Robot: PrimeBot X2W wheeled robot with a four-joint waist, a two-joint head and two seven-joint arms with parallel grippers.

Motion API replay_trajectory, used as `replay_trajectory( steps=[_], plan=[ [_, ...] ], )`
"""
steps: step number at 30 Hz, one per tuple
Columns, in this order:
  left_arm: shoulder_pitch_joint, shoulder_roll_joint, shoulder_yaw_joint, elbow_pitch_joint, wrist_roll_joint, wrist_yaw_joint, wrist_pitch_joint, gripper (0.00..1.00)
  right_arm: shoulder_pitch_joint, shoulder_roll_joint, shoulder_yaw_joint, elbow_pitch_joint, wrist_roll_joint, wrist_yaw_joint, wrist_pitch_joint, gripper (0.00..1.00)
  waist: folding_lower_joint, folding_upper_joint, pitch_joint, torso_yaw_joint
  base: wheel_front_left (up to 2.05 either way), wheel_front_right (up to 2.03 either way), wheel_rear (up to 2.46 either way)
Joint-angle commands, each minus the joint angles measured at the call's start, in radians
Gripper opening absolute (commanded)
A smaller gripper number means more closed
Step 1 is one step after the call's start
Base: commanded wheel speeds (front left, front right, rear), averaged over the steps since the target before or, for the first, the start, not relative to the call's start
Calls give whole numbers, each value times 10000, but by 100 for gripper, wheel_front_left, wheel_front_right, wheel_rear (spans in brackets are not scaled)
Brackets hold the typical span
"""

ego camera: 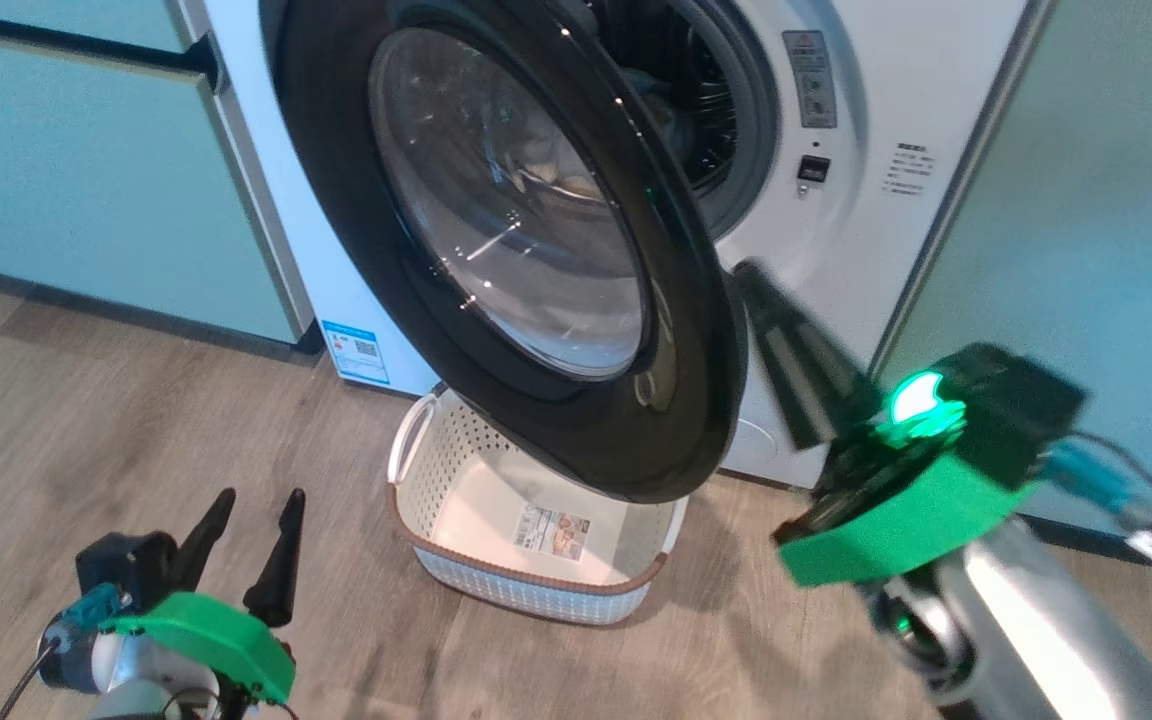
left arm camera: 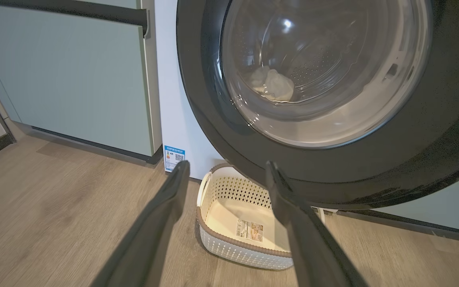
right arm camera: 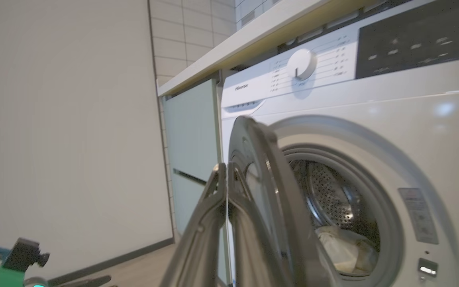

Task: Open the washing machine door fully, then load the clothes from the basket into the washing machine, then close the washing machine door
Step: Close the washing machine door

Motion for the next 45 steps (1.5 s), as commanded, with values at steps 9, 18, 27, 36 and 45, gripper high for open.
replay_trajectory(
  steps=[9,18,27,36,45],
  plan=[
    [-693,150,307,-184,2,-13,-105,100,-449,529,1485,792,124,2,-63,0,0,0,11,373,0,0,0],
    [-823,17,361,-117,8,-13,-105,100,216,706,2044,2065,303,2,-63,0,0,0,77,499,0,0,0],
    [-885,-53,311,-113,36,-13,-105,100,436,711,2111,2788,499,2,-63,0,0,0,204,520,0,0,0],
    [-1071,-118,88,-70,2,-13,-105,100,76,711,1735,3137,513,2,-63,0,0,0,497,543,0,0,0],
    [-1348,-188,-66,-71,25,-13,-105,100,-335,712,1044,3423,662,2,-63,0,0,0,829,531,0,0,0]
  ],
)
